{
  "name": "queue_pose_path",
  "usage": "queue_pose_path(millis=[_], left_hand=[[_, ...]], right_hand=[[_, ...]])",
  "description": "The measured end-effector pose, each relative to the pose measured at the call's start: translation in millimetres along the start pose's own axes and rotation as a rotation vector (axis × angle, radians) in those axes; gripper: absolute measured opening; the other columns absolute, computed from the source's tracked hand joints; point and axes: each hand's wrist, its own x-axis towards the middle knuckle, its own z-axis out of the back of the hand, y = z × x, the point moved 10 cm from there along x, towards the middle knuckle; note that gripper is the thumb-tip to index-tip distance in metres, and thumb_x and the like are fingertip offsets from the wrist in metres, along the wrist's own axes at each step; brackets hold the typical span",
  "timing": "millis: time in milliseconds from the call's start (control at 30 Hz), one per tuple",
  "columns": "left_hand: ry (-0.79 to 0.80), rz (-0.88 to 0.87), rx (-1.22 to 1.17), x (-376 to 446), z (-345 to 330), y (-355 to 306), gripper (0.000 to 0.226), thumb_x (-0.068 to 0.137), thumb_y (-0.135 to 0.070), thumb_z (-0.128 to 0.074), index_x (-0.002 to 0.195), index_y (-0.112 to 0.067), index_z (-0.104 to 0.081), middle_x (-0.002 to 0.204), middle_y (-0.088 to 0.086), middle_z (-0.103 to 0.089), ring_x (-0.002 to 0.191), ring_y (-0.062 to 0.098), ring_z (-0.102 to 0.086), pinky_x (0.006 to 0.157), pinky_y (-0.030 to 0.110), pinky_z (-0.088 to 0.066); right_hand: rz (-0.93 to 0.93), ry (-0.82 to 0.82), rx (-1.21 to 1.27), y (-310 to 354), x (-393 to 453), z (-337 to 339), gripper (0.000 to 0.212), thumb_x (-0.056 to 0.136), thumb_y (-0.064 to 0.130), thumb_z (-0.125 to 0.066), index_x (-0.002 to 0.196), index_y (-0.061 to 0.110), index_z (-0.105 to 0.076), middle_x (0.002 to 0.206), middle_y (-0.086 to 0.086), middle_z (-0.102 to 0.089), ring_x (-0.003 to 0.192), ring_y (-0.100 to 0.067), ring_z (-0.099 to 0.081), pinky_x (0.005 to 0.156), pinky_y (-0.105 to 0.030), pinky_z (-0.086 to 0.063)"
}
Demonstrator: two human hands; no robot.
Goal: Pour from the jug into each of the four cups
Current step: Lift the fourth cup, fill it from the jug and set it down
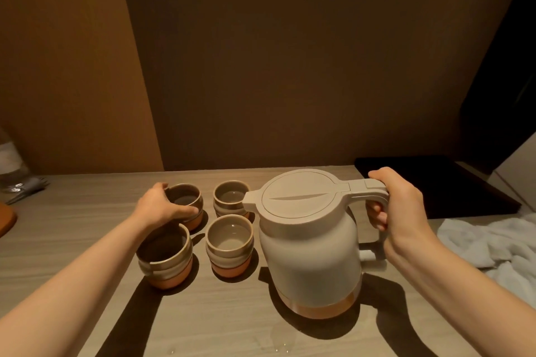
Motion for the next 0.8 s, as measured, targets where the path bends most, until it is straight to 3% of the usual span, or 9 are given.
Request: queue_pose_path(millis=[333,567,800], left_hand=[[0.044,0.071,0.004,16.7,-7.2,7.5,0.083,0.061,-0.028,-0.090,0.125,-0.006,-0.041,0.104,0.010,-0.052,0.093,0.025,-0.053,0.068,0.033,-0.047],[-0.017,0.056,-0.034,13.1,-2.0,7.5,0.083,0.059,-0.030,-0.090,0.122,-0.006,-0.041,0.118,0.016,-0.056,0.104,0.031,-0.055,0.075,0.037,-0.049],[-0.135,-0.036,-0.237,-4.2,31.6,-16.6,0.089,0.060,-0.023,-0.090,0.130,-0.008,-0.037,0.128,0.016,-0.051,0.119,0.034,-0.050,0.084,0.040,-0.047]], right_hand=[[0.000,0.020,0.000,-1.4,5.2,-5.4,0.044,0.087,0.027,-0.056,0.044,0.019,-0.052,0.041,0.002,-0.039,0.036,-0.009,-0.030,0.038,-0.023,-0.022],[0.018,0.013,-0.013,3.4,1.9,-4.6,0.039,0.088,0.026,-0.055,0.051,0.015,-0.053,0.041,0.002,-0.040,0.036,-0.009,-0.031,0.037,-0.022,-0.023],[0.028,-0.004,-0.015,14.8,-12.0,5.6,0.036,0.087,0.027,-0.055,0.054,0.014,-0.051,0.040,0.004,-0.040,0.035,-0.007,-0.031,0.036,-0.020,-0.024]])
